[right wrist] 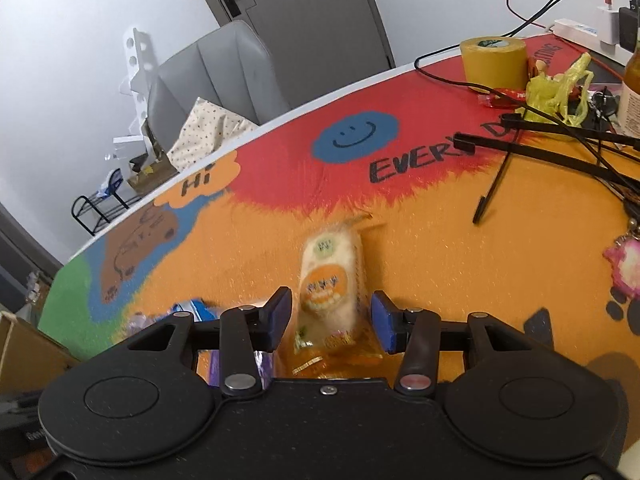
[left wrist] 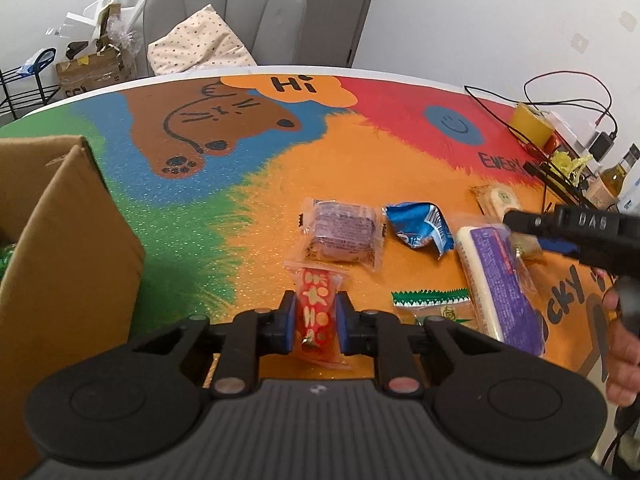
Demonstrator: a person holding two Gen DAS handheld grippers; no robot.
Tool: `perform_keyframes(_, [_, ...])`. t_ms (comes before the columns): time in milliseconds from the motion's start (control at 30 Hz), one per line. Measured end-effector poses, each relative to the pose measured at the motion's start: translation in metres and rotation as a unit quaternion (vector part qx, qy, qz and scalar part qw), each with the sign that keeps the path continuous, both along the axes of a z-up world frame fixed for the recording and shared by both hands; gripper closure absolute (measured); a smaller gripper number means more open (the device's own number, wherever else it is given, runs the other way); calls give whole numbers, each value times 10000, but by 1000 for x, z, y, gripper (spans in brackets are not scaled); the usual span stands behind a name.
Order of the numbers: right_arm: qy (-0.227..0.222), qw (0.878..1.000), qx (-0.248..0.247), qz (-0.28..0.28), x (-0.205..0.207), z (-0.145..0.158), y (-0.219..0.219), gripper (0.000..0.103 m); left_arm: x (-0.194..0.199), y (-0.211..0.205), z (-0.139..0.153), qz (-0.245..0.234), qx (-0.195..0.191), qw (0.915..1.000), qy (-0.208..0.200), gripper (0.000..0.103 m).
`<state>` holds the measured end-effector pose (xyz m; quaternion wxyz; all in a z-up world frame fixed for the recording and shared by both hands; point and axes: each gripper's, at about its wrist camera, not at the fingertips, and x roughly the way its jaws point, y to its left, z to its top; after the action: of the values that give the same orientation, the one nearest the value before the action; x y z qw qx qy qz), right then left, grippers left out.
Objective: Organize snacks
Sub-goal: 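Grasp the orange candy stick with the left gripper while the right grasps the rice-cake pack, then lift both snacks and carry them over the cardboard box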
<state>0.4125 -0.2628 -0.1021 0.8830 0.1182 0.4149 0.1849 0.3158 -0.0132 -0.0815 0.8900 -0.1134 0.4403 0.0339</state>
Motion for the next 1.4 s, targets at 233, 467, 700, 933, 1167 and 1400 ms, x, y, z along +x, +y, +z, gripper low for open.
perform_keyframes(233, [-138,9987,-494,73,-12,-1,12,71,-10,-3,6,-78,-49,9999,-130,84])
perform_keyframes(467, [-253,9992,-321,22,-30,10,6,74,-26,1,17,-58,-73,9995,-312,84])
perform_keyframes(700, [-441,9988,-189,45,-53,29,3,74,-44,2,30,-73,-94,9986,-523,84])
perform_keyframes(933, [-518,9983,138,244,-75,48,13,74,-63,3,47,-131,-144,9967,-791,88])
perform_keyframes(1167, [-711,9960,256,483,-96,65,34,74,-81,13,70,-147,-198,9934,-1117,94])
perform_keyframes(1400, [-693,9959,286,509,-101,62,40,73,-84,19,65,-128,-282,9941,-1039,90])
